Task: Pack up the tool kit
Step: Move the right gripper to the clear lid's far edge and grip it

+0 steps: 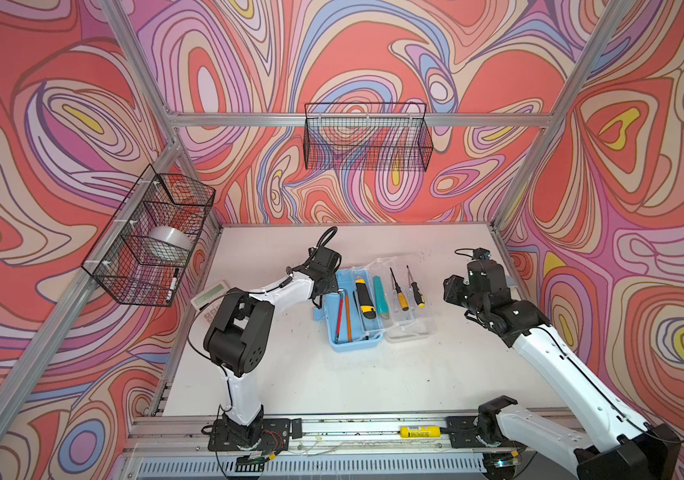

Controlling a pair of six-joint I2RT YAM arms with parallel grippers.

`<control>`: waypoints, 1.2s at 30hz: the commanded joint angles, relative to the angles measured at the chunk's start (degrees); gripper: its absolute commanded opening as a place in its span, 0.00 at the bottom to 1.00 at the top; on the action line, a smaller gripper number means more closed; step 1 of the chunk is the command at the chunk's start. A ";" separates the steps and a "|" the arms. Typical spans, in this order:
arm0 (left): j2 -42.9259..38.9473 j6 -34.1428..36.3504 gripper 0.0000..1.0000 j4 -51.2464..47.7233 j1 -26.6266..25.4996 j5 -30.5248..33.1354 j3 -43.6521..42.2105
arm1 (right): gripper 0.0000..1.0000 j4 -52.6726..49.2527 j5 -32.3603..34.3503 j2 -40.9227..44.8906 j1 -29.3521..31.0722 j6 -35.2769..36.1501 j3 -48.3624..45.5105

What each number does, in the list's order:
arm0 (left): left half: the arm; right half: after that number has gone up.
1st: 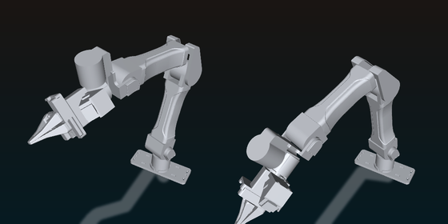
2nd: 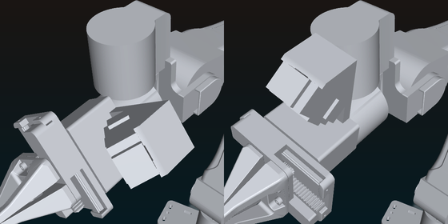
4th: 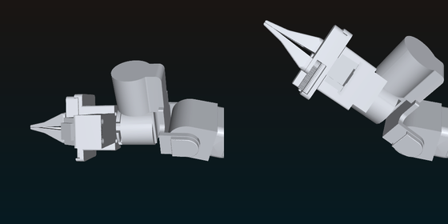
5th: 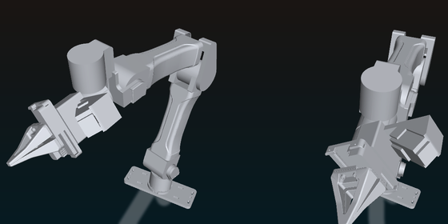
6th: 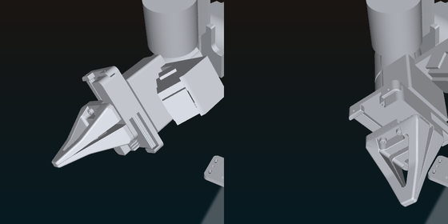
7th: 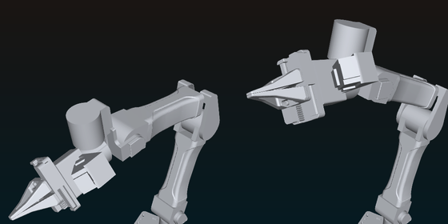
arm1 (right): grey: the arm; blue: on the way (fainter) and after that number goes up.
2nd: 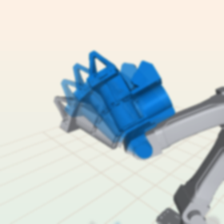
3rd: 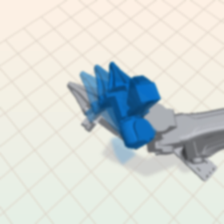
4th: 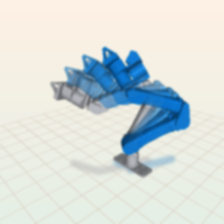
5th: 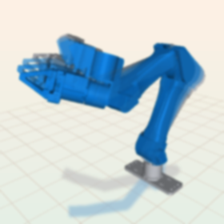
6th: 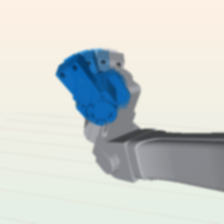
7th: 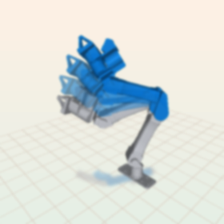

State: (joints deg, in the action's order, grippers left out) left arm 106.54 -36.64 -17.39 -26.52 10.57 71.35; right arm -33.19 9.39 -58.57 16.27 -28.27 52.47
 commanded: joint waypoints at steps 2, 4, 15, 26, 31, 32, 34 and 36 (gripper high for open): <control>-2.29 0.43 0.00 -0.34 0.50 1.75 -0.73 | 0.42 -1.19 -5.07 2.82 -1.77 -1.62 -4.71; -2.22 0.08 0.00 -0.03 0.51 1.41 -1.03 | 0.42 -1.94 -6.37 4.23 -1.77 -3.09 -7.15; -1.86 -0.99 0.00 1.61 0.58 -0.19 -1.88 | 0.40 3.97 -15.01 5.11 -1.76 -8.34 -19.84; -2.05 -1.28 0.00 1.84 0.59 -1.38 -2.51 | 0.39 16.13 -17.05 -2.26 -1.76 -8.36 -23.90; -2.08 -1.42 0.00 1.83 0.57 -1.91 -2.48 | 0.38 19.00 -18.16 -5.50 -1.73 -8.41 -24.33; -2.05 -1.57 0.00 1.83 0.59 -2.03 -2.61 | 0.37 19.74 -18.39 -6.04 -1.72 -8.53 -24.51; -2.00 -1.77 0.00 1.84 0.60 -2.43 -2.54 | 0.36 20.57 -18.48 -7.02 -1.70 -8.76 -24.84; -1.96 -1.92 0.00 3.80 0.59 -3.14 -2.45 | 0.35 21.53 -18.61 -8.06 -1.77 -8.81 -24.99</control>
State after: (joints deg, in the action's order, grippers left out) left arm 105.78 -37.39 -15.40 -26.09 9.50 69.73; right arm -14.55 -8.60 -65.56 14.70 -36.77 28.47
